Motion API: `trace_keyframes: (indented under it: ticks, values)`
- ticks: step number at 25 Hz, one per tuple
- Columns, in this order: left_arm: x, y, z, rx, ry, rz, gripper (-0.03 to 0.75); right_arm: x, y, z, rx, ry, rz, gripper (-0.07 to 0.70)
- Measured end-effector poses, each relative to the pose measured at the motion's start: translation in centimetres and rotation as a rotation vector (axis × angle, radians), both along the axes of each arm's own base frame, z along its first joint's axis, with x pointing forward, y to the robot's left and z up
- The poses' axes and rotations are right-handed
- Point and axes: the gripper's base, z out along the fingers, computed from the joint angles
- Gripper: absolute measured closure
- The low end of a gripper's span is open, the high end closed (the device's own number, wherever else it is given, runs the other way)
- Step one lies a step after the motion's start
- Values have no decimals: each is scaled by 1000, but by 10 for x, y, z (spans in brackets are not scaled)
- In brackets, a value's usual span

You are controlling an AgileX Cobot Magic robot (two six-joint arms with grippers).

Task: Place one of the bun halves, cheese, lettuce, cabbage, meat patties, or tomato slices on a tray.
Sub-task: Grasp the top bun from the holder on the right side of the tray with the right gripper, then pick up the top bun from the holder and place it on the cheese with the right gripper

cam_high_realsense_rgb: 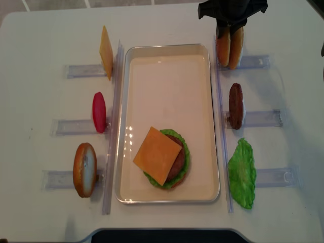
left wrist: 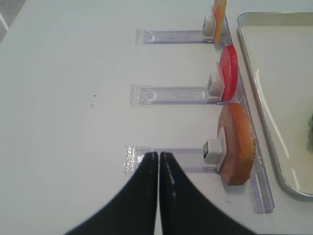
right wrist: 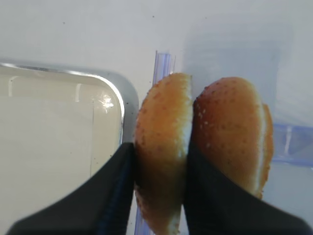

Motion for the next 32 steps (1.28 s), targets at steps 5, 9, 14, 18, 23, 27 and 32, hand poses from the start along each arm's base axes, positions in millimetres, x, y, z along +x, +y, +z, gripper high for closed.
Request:
trace_keyframes:
  ticks: [5,9,14,18,23,27,32]
  values:
    - [0,0,0,0,0,0,715,0,0,0,4,2,-3,391]
    - [0,0,0,0,0,0,715,2,1,7,12,-4,-6,391]
    - [0,0,0,0,0,0,715,5,5,26,59,-54,-18,393]
    - [0,0,0,0,0,0,715,1,5,39,90,-71,-21,393]
    - [0,0,0,0,0,0,715,-9,4,69,138,-122,-22,398]
    - [0,0,0,0,0,0,715,-21,4,96,212,-152,-15,402]
    - [0,0,0,0,0,0,715,-33,10,115,300,-162,11,402]
